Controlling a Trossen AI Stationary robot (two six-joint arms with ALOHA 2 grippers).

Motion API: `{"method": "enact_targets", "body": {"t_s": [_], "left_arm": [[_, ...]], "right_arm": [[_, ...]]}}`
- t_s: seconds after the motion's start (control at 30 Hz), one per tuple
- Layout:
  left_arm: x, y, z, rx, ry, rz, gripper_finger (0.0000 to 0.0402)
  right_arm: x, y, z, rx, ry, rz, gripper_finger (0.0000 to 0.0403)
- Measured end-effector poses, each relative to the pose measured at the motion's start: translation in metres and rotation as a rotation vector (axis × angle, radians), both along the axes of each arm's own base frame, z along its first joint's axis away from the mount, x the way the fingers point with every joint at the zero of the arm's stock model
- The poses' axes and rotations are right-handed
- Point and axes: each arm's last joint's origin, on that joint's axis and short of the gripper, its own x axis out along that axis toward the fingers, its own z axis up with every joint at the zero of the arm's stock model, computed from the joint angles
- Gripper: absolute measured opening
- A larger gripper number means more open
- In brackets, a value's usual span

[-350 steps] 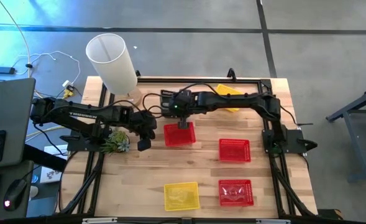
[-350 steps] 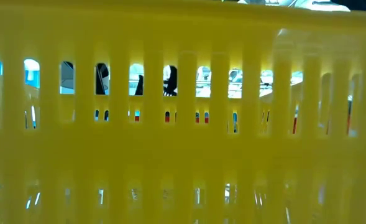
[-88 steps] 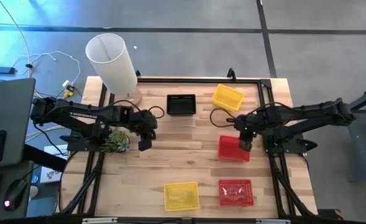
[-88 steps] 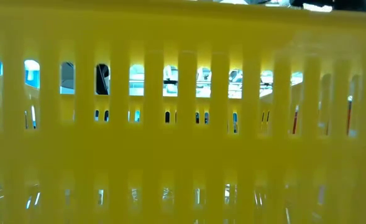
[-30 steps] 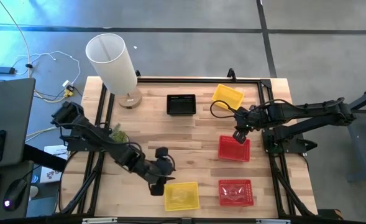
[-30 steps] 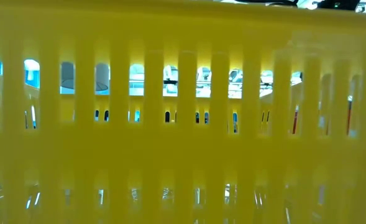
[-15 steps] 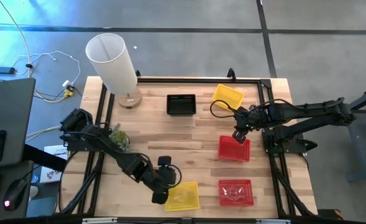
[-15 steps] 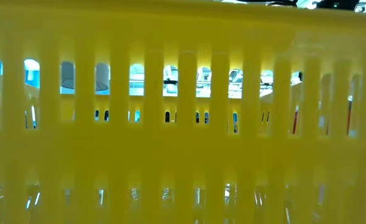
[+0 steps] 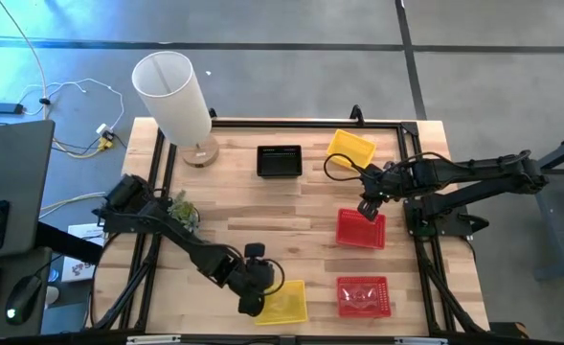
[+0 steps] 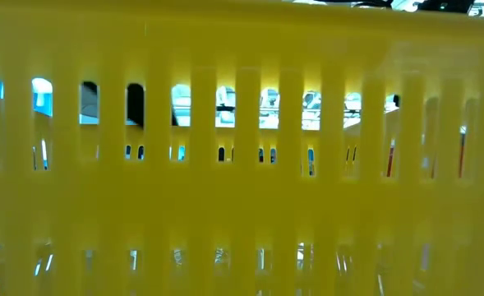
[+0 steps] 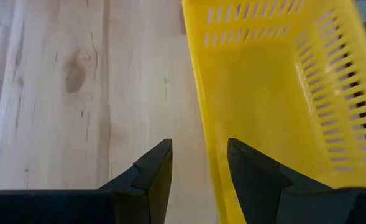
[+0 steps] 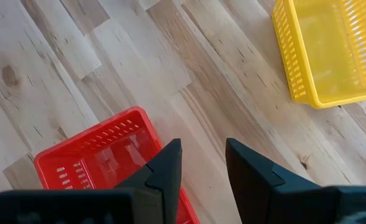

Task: Stack baskets by color
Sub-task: Stack the bottom yellow bin on top of the top yellow bin

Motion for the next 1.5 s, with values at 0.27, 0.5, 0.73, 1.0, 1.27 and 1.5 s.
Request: {"method": "enact_targets", "body": {"t_s": [0.27, 0.5, 0.73, 1.0, 1.27, 1.5], "left_arm": [[0.005, 0.003, -0.021, 0.021, 0.053, 0.027, 0.0137], [0.009, 0.012, -0.025, -0.009, 0.077, 0.060, 0.0064], [0.016, 0.030, -0.023, 0.024, 0.081, 0.028, 0.0010], [0.027, 0.070, -0.014, 0.065, 0.081, -0.003, 0.0001], [0.029, 0.126, 0.025, 0.118, -0.005, 0.005, 0.0000], [0.025, 0.179, 0.047, 0.198, -0.055, 0.041, 0.0000]], "right_arm": [[0.000, 0.000, 0.000, 0.000, 0.000, 0.000, 0.0113], [0.000, 0.000, 0.000, 0.002, -0.004, -0.015, 0.0113], [0.000, -0.001, 0.000, -0.037, -0.011, -0.050, 0.0113], [-0.001, -0.004, 0.001, -0.068, -0.068, -0.234, 0.0113], [-0.001, -0.008, 0.003, -0.178, -0.090, -0.298, 0.0113], [0.001, -0.014, 0.004, -0.203, -0.107, -0.316, 0.0113]]}}
